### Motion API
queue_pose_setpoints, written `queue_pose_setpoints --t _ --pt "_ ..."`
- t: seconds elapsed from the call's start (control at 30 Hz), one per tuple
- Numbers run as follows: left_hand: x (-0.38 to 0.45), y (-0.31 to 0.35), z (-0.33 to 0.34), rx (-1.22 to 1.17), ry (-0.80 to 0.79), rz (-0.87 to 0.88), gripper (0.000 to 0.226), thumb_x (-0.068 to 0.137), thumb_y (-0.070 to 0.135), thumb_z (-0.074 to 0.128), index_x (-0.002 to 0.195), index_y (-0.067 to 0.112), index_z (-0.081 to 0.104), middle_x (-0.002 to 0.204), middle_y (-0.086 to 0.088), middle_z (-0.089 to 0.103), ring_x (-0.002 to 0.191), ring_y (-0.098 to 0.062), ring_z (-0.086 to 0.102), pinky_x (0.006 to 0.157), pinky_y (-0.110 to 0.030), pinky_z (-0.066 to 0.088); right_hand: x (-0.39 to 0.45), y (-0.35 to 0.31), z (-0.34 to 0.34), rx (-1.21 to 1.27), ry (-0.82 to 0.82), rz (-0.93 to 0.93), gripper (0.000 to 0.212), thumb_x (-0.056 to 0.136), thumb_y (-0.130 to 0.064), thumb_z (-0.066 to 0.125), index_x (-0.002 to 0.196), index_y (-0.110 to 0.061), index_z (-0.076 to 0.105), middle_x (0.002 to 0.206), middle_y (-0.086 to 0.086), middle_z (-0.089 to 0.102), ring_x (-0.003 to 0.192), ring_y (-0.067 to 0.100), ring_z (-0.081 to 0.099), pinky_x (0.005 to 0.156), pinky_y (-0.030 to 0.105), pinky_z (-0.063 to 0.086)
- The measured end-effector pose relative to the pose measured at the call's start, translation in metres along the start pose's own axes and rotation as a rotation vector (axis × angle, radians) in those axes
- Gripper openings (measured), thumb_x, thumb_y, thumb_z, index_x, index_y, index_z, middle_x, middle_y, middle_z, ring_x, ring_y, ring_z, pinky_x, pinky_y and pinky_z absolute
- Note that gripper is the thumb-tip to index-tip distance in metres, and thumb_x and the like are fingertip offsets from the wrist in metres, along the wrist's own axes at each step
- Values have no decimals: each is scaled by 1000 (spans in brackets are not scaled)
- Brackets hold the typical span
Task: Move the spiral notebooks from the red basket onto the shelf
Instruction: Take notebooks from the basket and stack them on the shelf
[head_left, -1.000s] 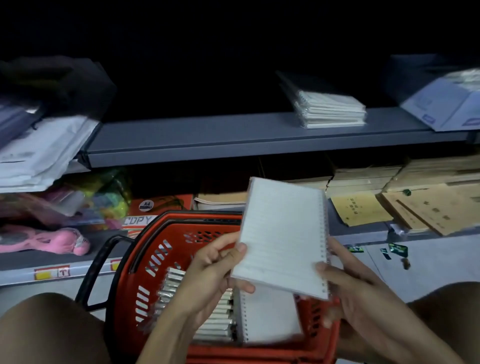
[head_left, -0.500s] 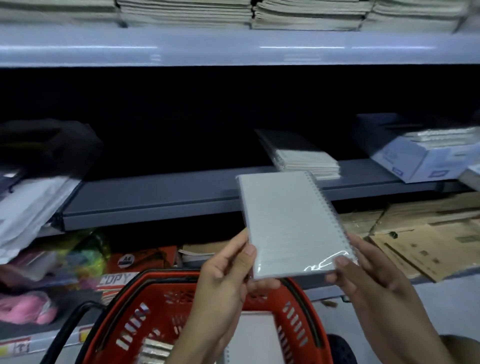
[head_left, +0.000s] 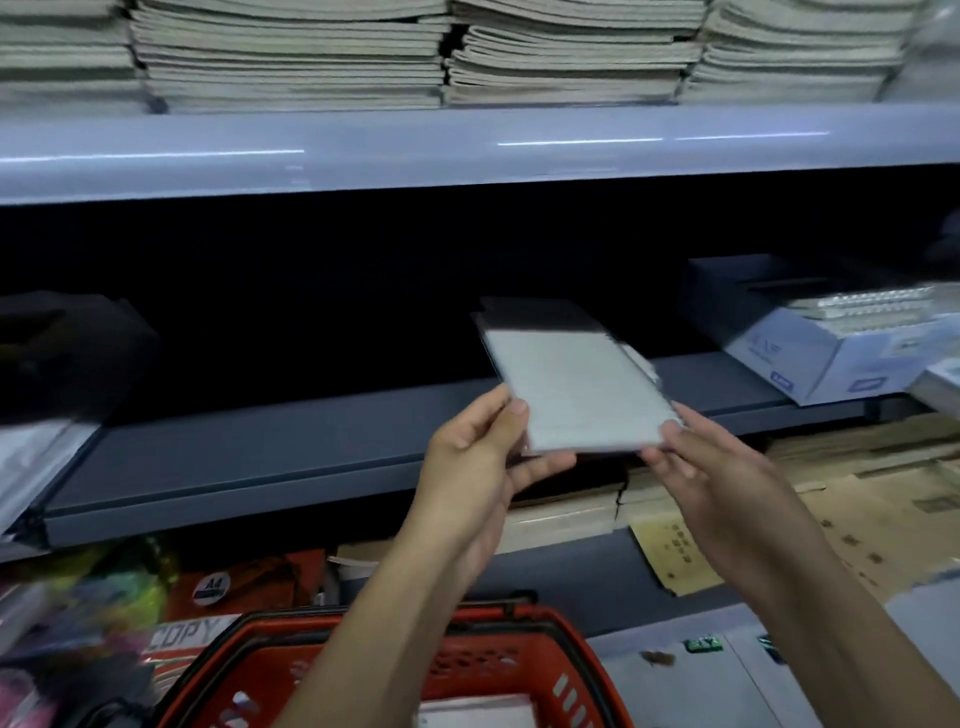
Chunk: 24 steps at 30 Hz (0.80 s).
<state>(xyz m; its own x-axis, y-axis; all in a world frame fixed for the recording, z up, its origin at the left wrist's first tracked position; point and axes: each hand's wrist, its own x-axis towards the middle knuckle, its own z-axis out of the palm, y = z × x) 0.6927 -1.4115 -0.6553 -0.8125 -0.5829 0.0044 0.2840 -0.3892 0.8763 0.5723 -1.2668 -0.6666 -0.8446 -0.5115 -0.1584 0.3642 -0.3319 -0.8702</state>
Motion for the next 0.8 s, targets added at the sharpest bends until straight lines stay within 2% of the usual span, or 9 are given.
queue_pose_setpoints --t 0.07,0.17,0.23,0.33,0.5,0.6,0.67,0.73,0.8 --pt "13 -3 7 25 94 0 28 102 10 52 128 2 58 111 -10 75 90 -19 75 78 -33 62 18 -2 1 72 43 28 45 93 -5 63 135 -2 51 126 16 65 101 17 73 78 21 59" --pt "16 -17 9 137 203 67 42 95 12 65 132 20 48 106 -6 75 82 -21 77 90 -38 58 21 0 -6 119 57 27 42 90 -5 66 129 -8 50 121 17 67 97 18 75 83 26 55" --pt "15 -22 8 242 215 154 38 89 11 72 122 21 56 102 -2 74 80 -20 77 86 -33 59 19 2 -9 90 75 -22 38 89 -4 66 125 -6 54 113 18 72 97 20 75 80 22 58" --pt "20 -28 7 331 257 248 26 86 9 75 108 17 66 89 0 74 74 -19 76 77 -26 60 22 5 -9 58 140 -100 33 87 -2 69 119 -5 60 108 19 74 94 25 76 81 25 60" --pt "35 -35 9 402 303 327 14 90 14 72 101 17 65 82 -1 70 63 -17 71 65 -21 57 39 4 1 37 234 -125 31 86 -2 72 117 -4 66 102 15 75 85 23 77 77 25 61" --pt "53 -34 9 472 335 335 9 91 17 71 97 20 66 84 -3 71 59 -14 68 59 -18 54 56 3 12 27 302 -134 29 85 0 73 113 0 68 92 16 74 72 20 77 65 22 61" --pt "67 -34 10 508 353 341 8 90 20 72 94 24 67 83 -1 71 63 -15 67 61 -24 57 70 1 17 2 336 -146 28 85 -1 74 112 1 68 87 15 72 65 20 75 60 21 59" --pt "78 -35 11 514 367 328 9 89 23 74 91 29 68 79 6 69 68 -11 65 70 -38 61 83 -1 21 -27 355 -140 26 86 -3 74 112 0 69 85 13 71 62 22 72 57 23 59" --pt "86 -33 11 484 373 291 10 88 23 74 92 31 68 77 9 67 68 -6 64 76 -44 61 94 -2 24 -52 358 -119 25 86 -6 74 111 -4 70 82 12 69 60 22 68 55 26 61"
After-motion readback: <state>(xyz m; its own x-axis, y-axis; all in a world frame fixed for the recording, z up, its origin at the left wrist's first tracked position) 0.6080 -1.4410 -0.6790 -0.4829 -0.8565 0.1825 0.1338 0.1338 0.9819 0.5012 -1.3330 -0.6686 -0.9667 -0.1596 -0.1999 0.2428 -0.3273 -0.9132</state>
